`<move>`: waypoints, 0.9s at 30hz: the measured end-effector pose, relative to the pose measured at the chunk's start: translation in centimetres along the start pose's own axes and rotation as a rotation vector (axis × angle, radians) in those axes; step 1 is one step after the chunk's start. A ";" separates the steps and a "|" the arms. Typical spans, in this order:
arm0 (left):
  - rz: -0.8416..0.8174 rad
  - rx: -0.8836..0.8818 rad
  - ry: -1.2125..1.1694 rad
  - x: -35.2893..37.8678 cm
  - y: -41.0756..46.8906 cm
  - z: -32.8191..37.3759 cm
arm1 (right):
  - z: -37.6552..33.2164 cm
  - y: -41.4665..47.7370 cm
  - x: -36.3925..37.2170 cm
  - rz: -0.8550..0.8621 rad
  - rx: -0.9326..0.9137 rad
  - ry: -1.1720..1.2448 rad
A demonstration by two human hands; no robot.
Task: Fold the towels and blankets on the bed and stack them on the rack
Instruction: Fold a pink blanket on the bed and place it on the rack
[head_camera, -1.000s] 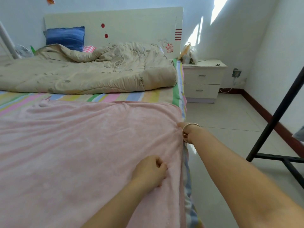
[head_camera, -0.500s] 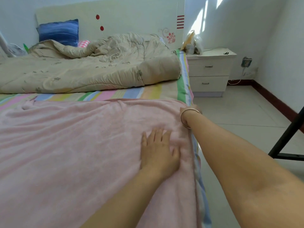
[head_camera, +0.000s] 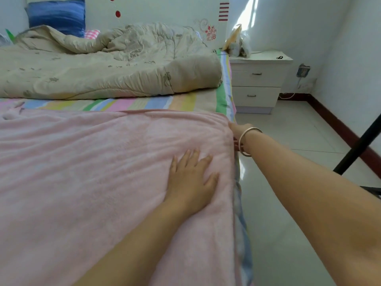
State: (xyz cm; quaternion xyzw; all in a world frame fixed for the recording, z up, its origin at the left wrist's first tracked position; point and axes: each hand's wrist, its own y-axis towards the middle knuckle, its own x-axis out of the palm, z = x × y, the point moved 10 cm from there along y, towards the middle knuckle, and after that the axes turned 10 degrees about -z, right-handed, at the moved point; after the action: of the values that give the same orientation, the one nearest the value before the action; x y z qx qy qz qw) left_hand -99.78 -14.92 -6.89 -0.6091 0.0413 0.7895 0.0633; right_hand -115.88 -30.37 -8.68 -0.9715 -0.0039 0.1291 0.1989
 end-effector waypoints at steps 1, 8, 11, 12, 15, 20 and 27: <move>0.036 0.019 -0.032 -0.6 -0.4 -0.2 | 0.2 -1.4 0.3 -0.066 0.002 0.050; 0.104 0.119 -0.098 -2.4 -8.7 2.6 | 4.9 -13.4 3.0 -0.409 0.158 0.052; 0.066 0.055 -0.142 -2.9 -12.4 2.4 | 6.9 -18.5 4.5 -0.509 0.201 0.098; 0.056 0.039 -0.148 -3.0 -13.5 2.2 | 7.6 -19.9 4.8 -0.521 0.209 0.111; 0.030 0.037 -0.159 -3.9 -16.5 2.2 | 9.5 -24.0 5.3 -0.519 0.214 0.106; -0.037 0.134 -0.177 -4.9 -21.7 4.0 | 12.1 -30.7 5.1 -0.541 0.210 0.133; -0.125 0.284 -0.064 -3.0 -26.6 7.1 | 14.9 -38.9 4.7 -0.595 0.178 0.055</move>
State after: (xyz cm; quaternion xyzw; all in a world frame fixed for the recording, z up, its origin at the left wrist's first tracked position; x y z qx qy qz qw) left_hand -101.87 12.23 -1.86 -0.5698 0.1123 0.7894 0.1990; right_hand -113.43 11.49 -7.95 -0.9096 -0.2716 0.0385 0.3122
